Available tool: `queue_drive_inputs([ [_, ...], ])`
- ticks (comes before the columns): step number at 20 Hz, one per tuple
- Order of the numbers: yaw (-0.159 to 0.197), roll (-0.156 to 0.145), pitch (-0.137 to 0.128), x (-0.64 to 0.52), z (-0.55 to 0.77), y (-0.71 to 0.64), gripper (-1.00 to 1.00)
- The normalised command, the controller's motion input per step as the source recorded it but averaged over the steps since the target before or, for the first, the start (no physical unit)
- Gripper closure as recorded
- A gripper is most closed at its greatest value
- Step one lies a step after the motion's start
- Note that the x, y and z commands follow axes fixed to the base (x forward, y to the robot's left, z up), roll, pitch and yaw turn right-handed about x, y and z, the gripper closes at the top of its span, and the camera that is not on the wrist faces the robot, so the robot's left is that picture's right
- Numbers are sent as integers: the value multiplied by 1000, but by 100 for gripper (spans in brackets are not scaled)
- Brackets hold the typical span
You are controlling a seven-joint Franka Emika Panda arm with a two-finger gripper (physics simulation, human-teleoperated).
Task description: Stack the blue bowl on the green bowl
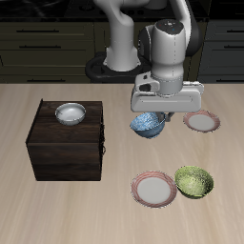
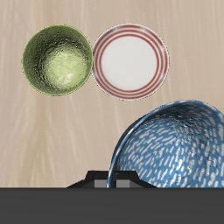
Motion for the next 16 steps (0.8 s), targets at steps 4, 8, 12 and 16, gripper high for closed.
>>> queue_drive_inputs([
  [4,2,30,-55,138,305,324,100],
  [8,1,16,-10,151,165,218,100],
  [12,-3,-2,-17,133,140,142,100],
  [16,-12,-7,7,250,185,128,100],
])
